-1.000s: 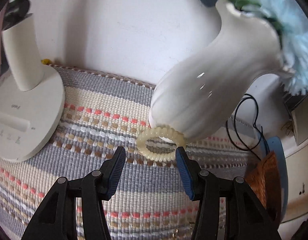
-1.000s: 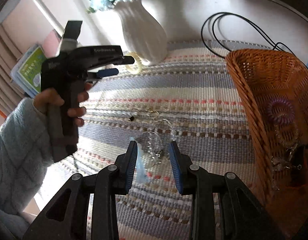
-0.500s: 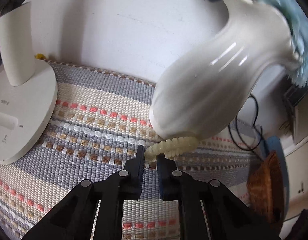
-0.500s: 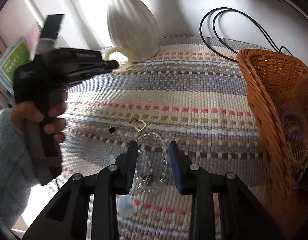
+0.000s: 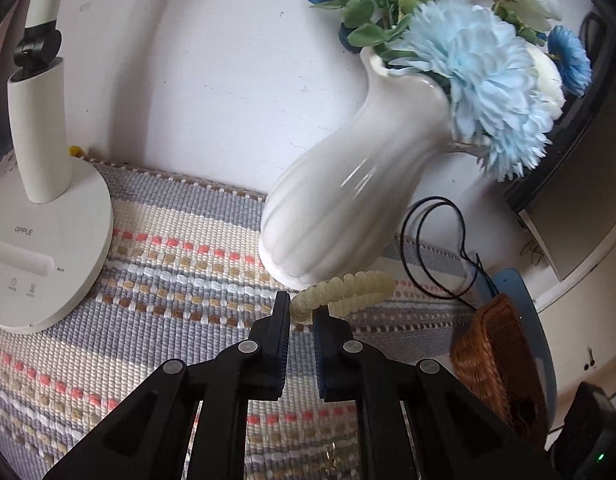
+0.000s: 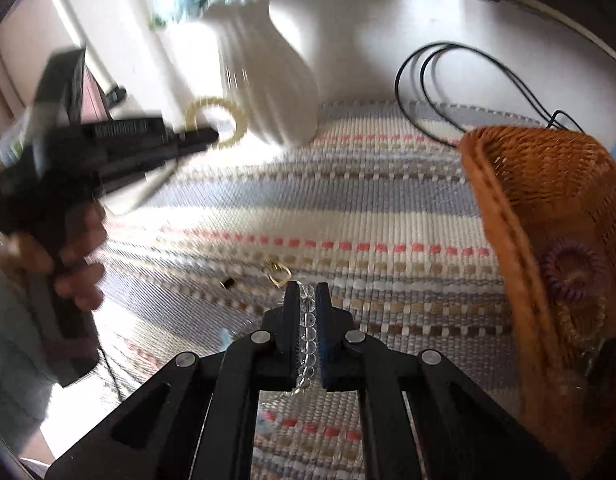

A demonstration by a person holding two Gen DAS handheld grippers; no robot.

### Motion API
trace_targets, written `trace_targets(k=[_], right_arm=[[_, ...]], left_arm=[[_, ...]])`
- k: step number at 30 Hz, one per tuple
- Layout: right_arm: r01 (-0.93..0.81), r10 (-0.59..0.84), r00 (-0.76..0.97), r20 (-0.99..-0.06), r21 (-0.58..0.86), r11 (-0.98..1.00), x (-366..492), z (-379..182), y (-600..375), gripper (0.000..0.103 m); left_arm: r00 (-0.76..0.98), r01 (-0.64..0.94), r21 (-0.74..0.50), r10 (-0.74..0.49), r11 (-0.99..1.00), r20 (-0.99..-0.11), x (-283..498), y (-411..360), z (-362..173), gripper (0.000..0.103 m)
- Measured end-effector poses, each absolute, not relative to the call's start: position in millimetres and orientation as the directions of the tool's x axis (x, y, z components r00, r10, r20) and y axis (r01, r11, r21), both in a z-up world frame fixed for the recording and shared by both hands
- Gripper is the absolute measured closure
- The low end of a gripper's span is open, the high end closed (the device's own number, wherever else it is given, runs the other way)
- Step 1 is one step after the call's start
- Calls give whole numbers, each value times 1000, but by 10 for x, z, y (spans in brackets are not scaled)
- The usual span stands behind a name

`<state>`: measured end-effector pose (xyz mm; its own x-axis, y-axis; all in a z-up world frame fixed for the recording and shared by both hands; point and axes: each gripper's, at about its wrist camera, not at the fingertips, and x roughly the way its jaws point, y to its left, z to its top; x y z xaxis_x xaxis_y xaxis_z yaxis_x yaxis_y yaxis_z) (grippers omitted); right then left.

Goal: Organize jewelry
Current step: 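Grasp the cream coil hair tie with the left tool while the right grasps a clear bead bracelet, then carry the cream coil and bead bracelet over the wicker basket with both tools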

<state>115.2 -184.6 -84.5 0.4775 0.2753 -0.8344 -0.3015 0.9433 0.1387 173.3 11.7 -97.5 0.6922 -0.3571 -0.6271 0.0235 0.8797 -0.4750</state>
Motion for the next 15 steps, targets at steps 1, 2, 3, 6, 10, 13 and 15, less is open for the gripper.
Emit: trace_targets(k=[1, 2, 3, 6, 10, 13, 15], right_arm=[[-299, 287, 487, -825, 151, 942, 1134, -777, -1863, 94], [-295, 296, 494, -817, 163, 941, 1120, -727, -1884, 94], [-288, 303, 503, -809, 173, 942, 1107, -674, -1904, 94], [-273, 318, 524, -790, 198, 941, 1090, -549, -1956, 94], [-258, 337, 547, -766, 229, 939, 1058, -409, -2037, 94], [-259, 334, 578, -745, 221, 940, 1007, -279, -2074, 94], [-261, 336, 599, -726, 219, 940, 984, -174, -2093, 94]], left_arm=[[691, 25, -475, -359, 879, -628, 1744, 75, -981, 92], [690, 27, -475, -360, 880, -628, 1727, 73, -973, 92], [689, 29, -474, -361, 880, -628, 1706, 75, -970, 92], [686, 36, -480, -371, 877, -626, 1642, 90, -945, 92], [679, 69, -486, -398, 871, -617, 1613, 20, -894, 92], [680, 104, -485, -418, 868, -602, 1590, -64, -802, 92], [681, 128, -484, -432, 865, -592, 1583, -135, -738, 92]])
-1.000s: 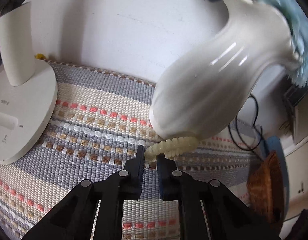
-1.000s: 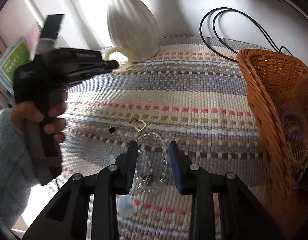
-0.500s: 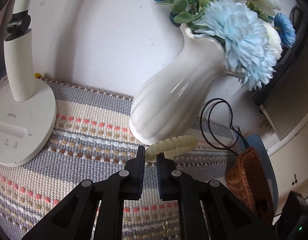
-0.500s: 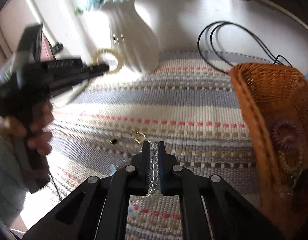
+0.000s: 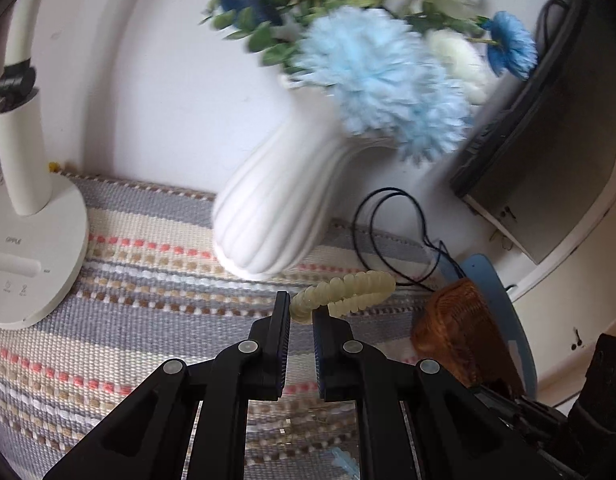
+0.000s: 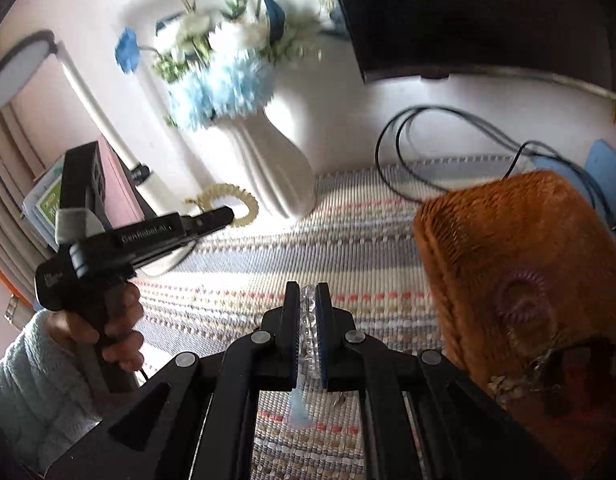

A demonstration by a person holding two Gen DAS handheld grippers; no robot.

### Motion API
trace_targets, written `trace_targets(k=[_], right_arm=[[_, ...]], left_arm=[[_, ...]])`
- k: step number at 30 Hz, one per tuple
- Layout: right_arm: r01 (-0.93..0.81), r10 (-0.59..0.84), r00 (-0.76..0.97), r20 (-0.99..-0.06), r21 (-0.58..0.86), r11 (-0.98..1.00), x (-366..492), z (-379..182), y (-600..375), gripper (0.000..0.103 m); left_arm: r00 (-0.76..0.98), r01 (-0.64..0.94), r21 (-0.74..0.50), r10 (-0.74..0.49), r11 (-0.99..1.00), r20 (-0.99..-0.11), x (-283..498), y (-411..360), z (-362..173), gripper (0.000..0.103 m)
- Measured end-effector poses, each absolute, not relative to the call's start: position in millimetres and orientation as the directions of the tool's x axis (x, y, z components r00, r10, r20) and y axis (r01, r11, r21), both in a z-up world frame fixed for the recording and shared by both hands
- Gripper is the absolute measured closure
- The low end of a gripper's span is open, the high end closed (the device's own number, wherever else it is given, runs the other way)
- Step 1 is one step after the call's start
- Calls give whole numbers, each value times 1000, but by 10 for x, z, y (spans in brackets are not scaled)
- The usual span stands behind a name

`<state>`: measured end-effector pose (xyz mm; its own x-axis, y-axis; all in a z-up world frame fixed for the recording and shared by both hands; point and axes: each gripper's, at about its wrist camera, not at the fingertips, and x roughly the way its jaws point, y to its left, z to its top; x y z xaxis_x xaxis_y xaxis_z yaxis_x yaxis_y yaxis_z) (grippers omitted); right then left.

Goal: Organize jewelry
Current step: 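Carry the cream coil and bead bracelet over the wicker basket with both tools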

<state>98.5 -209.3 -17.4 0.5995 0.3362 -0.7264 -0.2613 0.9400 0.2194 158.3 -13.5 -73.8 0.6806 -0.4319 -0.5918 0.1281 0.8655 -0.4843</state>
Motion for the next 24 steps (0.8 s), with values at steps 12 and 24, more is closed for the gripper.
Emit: trace_targets(k=[12, 24], right_arm=[[-261, 356, 688, -632, 242, 934, 828, 279, -2234, 94], [-139, 274, 486, -830, 237, 962, 790, -636, -2413, 94]], left_arm=[[669, 278, -452, -508, 848, -542, 1574, -666, -313, 92], [663, 269, -481, -522, 835, -537, 1569, -691, -269, 92]])
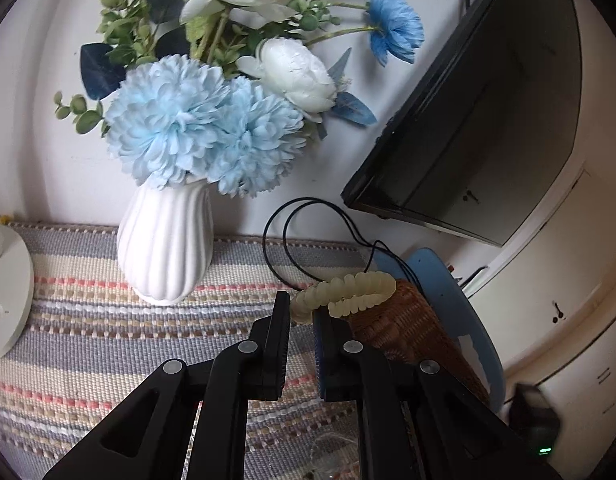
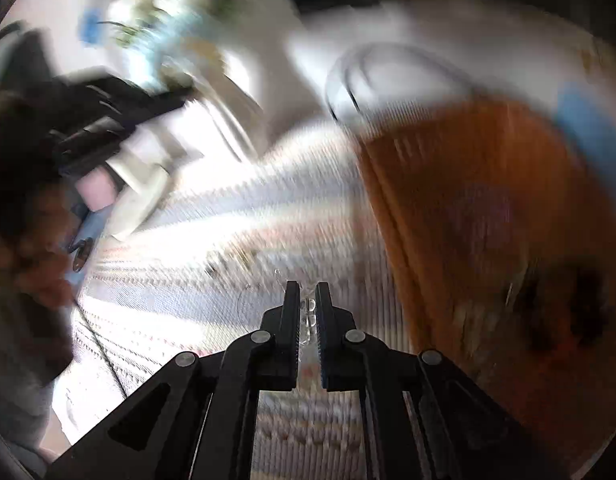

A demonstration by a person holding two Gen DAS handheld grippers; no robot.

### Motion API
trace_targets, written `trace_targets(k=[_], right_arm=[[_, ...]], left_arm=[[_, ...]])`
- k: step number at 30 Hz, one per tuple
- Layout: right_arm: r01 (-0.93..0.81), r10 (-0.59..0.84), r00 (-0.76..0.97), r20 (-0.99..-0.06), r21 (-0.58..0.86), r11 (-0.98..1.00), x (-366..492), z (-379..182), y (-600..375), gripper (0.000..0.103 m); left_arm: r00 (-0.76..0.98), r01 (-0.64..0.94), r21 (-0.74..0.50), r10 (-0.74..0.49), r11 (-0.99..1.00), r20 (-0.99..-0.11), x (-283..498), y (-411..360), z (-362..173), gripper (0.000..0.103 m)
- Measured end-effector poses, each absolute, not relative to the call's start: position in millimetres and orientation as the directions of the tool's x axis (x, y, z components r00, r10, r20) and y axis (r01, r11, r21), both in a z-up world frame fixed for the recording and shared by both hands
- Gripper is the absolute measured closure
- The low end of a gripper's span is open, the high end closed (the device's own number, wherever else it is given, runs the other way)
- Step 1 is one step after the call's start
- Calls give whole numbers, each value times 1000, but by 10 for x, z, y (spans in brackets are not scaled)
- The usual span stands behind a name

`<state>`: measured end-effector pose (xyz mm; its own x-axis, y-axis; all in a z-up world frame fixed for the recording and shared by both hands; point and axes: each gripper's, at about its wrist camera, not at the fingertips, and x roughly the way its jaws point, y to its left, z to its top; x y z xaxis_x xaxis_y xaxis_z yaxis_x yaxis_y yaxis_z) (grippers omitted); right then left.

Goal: Organize jewelry
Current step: 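Carry the cream coil and bead bracelet over the wicker basket with both tools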

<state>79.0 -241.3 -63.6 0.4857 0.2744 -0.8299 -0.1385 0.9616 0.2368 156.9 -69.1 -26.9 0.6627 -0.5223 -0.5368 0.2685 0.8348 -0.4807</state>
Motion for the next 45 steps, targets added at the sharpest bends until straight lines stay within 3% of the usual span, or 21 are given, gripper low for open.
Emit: trace_targets(k=[2, 13, 17, 19, 22, 23, 28, 34, 40, 45], right_arm=[[-109, 321, 509, -799, 310, 944, 732, -590, -2515, 94], [-160, 406, 620, -672, 398, 903, 708, 11, -2642, 94], [-248, 485, 606, -631, 429, 869, 637, 107, -2467, 94], [-244, 440, 564, -699, 368, 897, 660, -108, -2348, 94], [-79, 299, 418, -858, 293, 953, 829, -737, -2409, 96], [-62, 289, 398, -871, 288, 956, 841, -822, -2415, 96], [-226, 393, 485, -781, 323, 919, 759, -425, -2177, 95], [-279, 500, 554, -666, 418, 865, 702, -13, -2183, 95], [-279, 473, 652, -593, 393, 876, 634, 389, -2303, 95], [-227, 366, 726, -582, 300, 927, 620, 577, -2470, 95]], left_arm=[[666, 269, -479, -521, 835, -534, 1536, -651, -257, 92], [671, 262, -505, -532, 822, -517, 1490, -551, -220, 92], [674, 263, -507, -532, 821, -513, 1472, -535, -190, 92], [674, 252, -508, -526, 824, -519, 1467, -517, -201, 92], [671, 236, -513, -520, 825, -528, 1461, -490, -234, 92], [671, 233, -511, -517, 827, -531, 1456, -481, -242, 92], [675, 219, -518, -511, 827, -532, 1443, -418, -255, 92], [678, 218, -516, -509, 828, -531, 1405, -389, -247, 92], [670, 240, -498, -514, 833, -536, 1451, -528, -191, 92], [640, 306, -470, -544, 828, -543, 1513, -867, -108, 92]])
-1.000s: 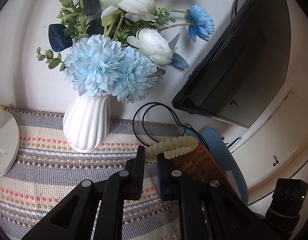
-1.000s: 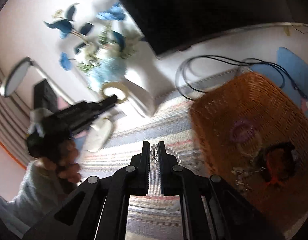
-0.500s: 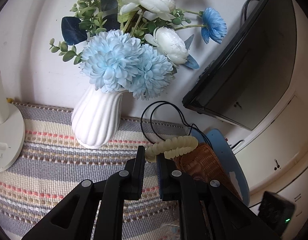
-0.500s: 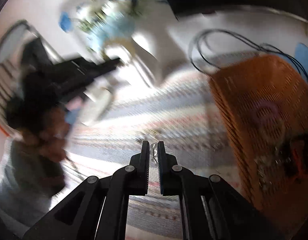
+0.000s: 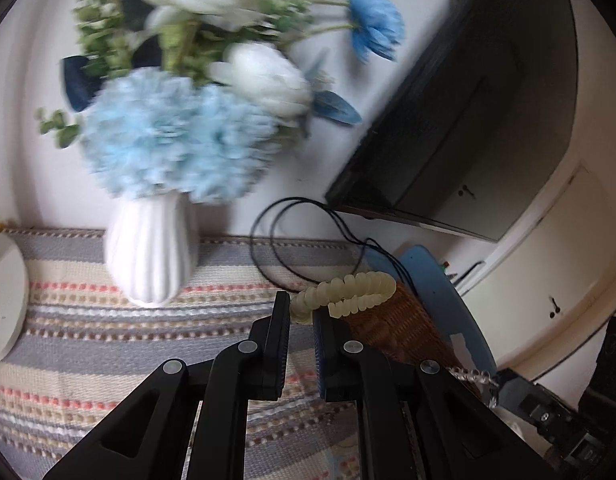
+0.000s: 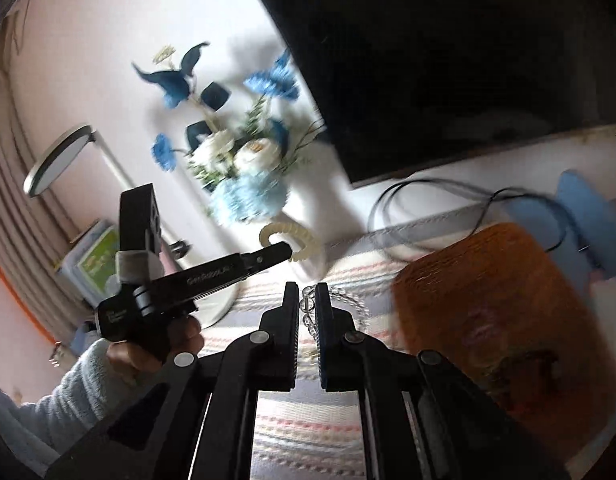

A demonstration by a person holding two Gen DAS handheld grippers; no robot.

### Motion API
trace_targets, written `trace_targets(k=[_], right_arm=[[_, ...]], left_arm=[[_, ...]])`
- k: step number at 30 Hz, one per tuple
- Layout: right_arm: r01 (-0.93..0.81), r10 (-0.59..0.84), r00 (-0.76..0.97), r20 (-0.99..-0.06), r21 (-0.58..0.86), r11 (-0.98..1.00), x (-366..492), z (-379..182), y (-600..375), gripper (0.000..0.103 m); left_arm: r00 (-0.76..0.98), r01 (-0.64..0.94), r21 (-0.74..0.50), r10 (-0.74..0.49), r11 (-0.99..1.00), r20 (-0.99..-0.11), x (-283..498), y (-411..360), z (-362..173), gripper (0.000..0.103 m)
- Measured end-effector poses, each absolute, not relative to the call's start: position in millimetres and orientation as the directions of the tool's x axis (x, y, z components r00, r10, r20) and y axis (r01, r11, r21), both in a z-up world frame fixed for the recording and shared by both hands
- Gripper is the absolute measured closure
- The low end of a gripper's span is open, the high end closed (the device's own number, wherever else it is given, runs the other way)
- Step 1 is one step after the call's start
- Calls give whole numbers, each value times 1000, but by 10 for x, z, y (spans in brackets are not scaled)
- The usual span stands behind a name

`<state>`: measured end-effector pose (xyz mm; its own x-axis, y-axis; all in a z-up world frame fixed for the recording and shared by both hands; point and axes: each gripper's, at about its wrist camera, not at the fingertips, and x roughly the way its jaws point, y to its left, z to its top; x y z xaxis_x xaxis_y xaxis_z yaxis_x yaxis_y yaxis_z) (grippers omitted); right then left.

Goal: Organize jewelry
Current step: 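Carry the cream coil and bead bracelet over the wicker basket with both tools, then open both tools to drop the items into the wicker basket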

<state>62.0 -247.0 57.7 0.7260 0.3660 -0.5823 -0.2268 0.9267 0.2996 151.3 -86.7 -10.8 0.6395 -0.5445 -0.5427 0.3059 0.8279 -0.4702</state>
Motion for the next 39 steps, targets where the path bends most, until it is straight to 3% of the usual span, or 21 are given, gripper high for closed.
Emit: trace_targets(k=[9, 18, 39], right_arm=[[-47, 145, 776, -614, 174, 984, 536, 610, -2900, 95], [139, 2, 776, -631, 174, 975, 418, 508, -3511, 95], [242, -33, 749, -662, 226, 944, 356, 293, -3853, 95]], left_arm=[[543, 436, -411, -598, 800, -590, 1554, -1686, -138, 92], [463, 516, -320, -573, 794, -676, 1474, -2349, -282, 92], [410, 565, -221, -503, 795, -761, 1375, -2791, -439, 92]])
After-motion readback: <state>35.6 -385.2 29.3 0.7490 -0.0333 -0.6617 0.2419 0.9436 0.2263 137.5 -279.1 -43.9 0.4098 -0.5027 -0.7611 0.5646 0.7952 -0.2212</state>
